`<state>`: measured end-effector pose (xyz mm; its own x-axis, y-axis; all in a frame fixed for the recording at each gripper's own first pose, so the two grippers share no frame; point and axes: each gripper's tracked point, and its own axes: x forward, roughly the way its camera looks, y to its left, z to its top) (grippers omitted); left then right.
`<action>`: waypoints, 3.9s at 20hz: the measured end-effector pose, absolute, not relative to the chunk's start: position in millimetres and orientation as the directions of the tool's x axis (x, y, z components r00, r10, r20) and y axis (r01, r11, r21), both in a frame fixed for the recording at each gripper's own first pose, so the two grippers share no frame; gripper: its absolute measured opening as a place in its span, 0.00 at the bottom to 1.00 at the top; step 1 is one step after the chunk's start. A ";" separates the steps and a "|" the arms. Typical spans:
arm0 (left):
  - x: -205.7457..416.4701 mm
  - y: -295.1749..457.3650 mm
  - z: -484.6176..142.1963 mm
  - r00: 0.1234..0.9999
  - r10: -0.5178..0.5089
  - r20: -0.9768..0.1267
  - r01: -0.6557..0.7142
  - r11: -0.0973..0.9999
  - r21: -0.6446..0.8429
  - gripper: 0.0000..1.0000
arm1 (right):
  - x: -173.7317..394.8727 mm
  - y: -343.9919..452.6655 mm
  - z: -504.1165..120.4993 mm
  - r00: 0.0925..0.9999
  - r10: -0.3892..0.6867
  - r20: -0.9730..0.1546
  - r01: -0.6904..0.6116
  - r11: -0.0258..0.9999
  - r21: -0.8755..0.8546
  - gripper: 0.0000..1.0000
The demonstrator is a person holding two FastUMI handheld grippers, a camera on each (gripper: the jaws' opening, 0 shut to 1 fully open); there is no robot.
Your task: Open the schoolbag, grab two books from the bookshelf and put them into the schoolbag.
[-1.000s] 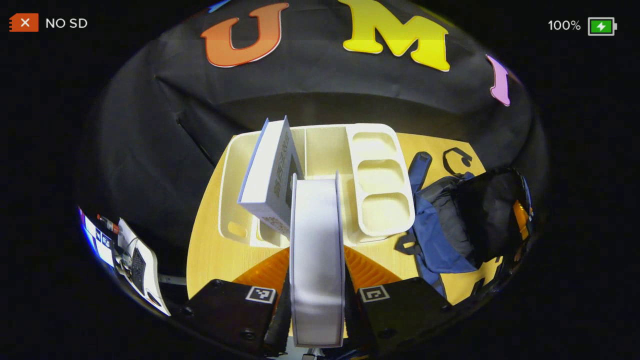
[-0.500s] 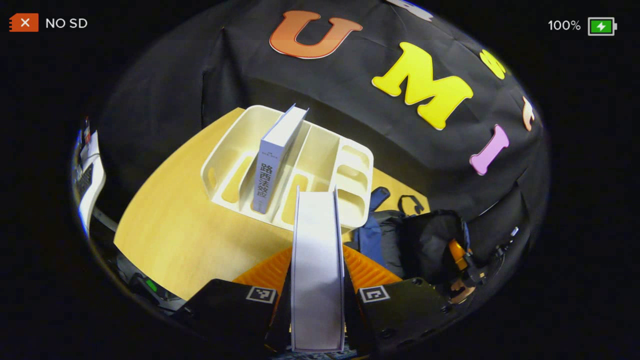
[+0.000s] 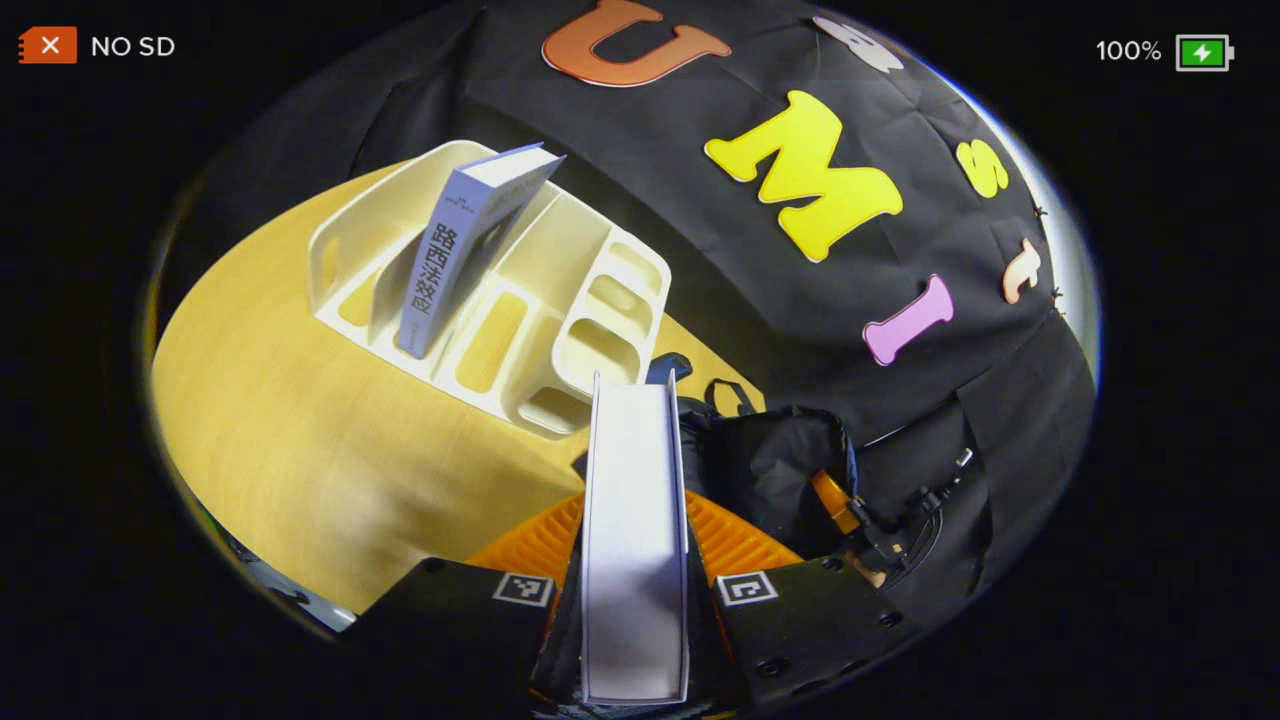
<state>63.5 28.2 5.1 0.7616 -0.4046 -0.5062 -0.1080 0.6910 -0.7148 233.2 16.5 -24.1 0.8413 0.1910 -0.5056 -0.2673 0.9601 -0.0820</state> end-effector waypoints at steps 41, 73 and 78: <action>237.7 -233.4 -149.5 0.756 -0.527 -0.389 -0.012 0.582 -0.813 0.73 | 242.1 29.9 18.1 0.874 0.215 -0.436 -0.302 0.943 -0.139 0.06; 181.4 60.8 21.4 0.956 -0.034 -0.291 0.034 0.999 -0.006 0.84 | 200.9 24.5 -21.1 0.868 0.246 -0.431 -0.271 0.963 0.003 0.07; 199.5 106.5 60.4 0.956 0.008 -0.293 -0.016 1.000 -0.025 0.84 | 194.1 26.6 -29.2 0.860 0.284 -0.424 -0.277 0.958 0.080 0.07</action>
